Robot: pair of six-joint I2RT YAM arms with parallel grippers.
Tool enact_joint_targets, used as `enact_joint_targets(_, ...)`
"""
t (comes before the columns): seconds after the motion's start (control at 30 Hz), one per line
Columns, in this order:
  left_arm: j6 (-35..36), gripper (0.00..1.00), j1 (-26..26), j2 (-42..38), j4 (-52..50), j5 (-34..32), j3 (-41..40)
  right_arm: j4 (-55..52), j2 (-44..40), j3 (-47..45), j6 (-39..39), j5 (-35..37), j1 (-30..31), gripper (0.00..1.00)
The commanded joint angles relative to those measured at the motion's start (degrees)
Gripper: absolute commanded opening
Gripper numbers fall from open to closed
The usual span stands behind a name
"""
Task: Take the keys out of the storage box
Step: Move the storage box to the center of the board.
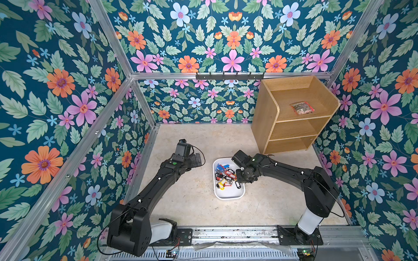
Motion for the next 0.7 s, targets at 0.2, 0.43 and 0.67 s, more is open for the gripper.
enact_joint_targets(0.2,-0.04,0.99,-1.29,0.24,-0.45,-0.79,-0.06,0.27,-6.69,-7.35,7.09,0.27,4.01,0.03)
enact_joint_targets(0.43,-0.13,0.99,-3.05,0.28,-0.48,-1.41,-0.03,2.76,-11.97,-13.99,13.75,-0.79,7.66,0.01)
enact_joint_targets(0.67,-0.05,0.99,-4.13,0.33,-0.18,-1.37,-0.25,3.24,-15.91,-18.24,16.68,-1.47,8.97,0.01)
